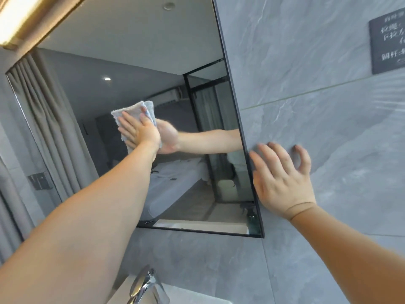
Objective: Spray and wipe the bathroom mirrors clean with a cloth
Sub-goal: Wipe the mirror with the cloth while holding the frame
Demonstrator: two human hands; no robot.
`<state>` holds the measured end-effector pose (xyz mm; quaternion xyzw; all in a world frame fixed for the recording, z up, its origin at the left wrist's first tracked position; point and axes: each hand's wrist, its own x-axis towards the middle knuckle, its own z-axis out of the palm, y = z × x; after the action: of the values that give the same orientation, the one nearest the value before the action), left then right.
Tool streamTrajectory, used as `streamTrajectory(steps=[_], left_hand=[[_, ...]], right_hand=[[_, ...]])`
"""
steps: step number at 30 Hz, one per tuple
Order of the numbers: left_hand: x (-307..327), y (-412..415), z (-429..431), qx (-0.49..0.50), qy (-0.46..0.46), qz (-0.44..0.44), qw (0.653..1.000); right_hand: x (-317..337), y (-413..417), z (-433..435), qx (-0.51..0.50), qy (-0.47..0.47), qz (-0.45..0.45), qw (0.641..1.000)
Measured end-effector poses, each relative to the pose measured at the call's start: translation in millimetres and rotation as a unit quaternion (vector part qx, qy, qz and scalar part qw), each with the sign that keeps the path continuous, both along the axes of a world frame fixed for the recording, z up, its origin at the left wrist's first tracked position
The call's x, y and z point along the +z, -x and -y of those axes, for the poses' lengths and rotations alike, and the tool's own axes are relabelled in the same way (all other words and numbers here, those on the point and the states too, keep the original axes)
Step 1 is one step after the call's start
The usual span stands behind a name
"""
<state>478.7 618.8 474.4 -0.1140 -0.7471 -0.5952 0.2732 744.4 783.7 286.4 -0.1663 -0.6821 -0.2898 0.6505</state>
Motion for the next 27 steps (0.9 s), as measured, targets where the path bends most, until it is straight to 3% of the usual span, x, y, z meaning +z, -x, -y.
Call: streamTrajectory(steps=[4,7,17,23,25,27], left_hand=[[-2,5,-2,0.003,-0.005,-0.011,1.0],[-2,10,2,0.001,0.002,-0.009,1.0],[-9,147,68,0.012,-0.161,0.097,0.982],[-2,147,71,-0.011,-0.183,0.129,0.975],[6,116,55,0.008,-0.152,0.09,0.984],[16,66,28,0.025,-0.071,-0.01,0.997]], right_hand=[[83,6,17,0.021,0.028,-0.068,0.997],[123,12,9,0.023,0.109,-0.025,0.993],[119,28,-11,-0.011,0.079,-0.026,0.996],[120,29,-11,-0.004,0.071,-0.033,0.997],[120,29,-11,-0.007,0.074,-0.031,0.997],[120,28,-9,-0.008,0.076,-0.029,0.997]])
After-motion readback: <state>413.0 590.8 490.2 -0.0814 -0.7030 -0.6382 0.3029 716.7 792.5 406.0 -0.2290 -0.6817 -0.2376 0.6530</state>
